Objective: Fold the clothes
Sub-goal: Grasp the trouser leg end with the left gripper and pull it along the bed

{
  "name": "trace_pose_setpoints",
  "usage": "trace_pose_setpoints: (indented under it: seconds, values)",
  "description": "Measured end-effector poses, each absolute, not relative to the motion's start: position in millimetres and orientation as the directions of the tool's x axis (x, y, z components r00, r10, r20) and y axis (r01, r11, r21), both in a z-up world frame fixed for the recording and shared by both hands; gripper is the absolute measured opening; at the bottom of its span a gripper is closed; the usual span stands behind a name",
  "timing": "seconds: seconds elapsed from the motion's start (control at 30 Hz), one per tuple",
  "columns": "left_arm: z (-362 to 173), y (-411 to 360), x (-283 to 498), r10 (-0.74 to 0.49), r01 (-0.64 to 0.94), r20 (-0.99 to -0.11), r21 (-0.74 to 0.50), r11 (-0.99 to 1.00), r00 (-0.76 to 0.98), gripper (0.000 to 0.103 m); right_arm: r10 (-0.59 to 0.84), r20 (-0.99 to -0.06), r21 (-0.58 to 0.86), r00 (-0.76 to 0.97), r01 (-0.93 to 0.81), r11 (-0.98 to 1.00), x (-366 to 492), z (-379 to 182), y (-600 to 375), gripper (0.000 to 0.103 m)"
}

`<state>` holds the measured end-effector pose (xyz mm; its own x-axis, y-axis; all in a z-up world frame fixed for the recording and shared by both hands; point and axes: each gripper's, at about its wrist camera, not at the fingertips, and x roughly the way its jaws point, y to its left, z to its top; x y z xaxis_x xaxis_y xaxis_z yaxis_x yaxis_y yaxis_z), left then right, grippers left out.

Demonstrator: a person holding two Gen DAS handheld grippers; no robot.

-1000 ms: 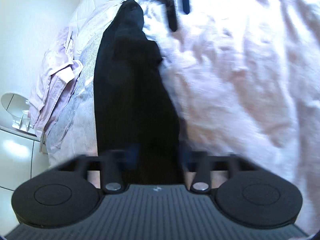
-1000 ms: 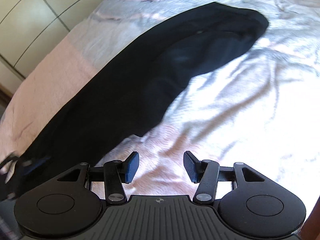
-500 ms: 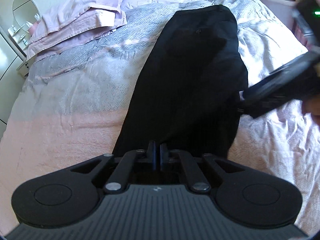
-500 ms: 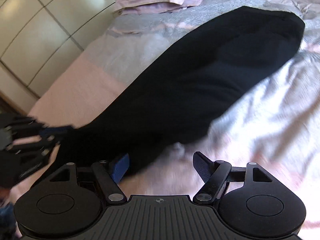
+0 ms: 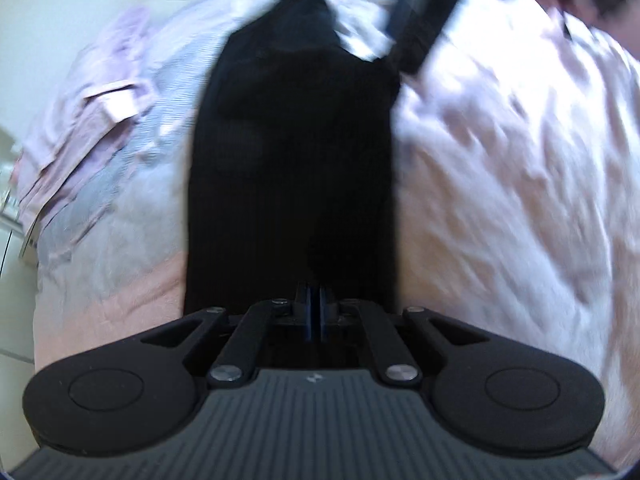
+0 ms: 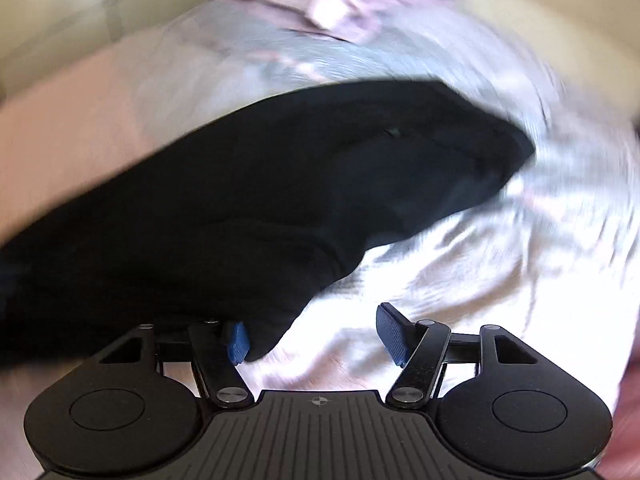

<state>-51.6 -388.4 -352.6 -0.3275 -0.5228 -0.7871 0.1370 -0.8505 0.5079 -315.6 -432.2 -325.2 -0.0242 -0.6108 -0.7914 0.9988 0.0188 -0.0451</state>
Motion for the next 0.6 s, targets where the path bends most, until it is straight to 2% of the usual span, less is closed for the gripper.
trace_pose_setpoints:
  seconds: [0.1, 0.23, 0.47, 0.6]
  values:
    - [-364, -378, -47, -0.529, 0.118, -0.790, 0.520, -0.846, -0.311, 0.004, -0.595, -0.801, -0.161, -0.062, 0.980, 0.115, -313, -324, -418, 0.063]
    - [-361, -370, -30, -0.535, 0.185, -0.796, 0.501, -0.845, -0.283, 0.007, -0.591, -0.806, -0.140, -0.024, 0.978, 0.152, -308, -312, -413, 0.063]
    - [-326, -354, 44, -0.557, 0.464, -0.810, 0.429, -0.775, -0.182, 0.015, -0.594, -0.799, -0.103, 0.089, 0.954, 0.282, -283, -267, -400, 0.063]
    - [-310, -347, 114, -0.573, 0.641, -0.816, 0.402, -0.654, -0.073, 0.029, -0.594, -0.783, -0.072, 0.185, 0.921, 0.382, -262, -242, -397, 0.063]
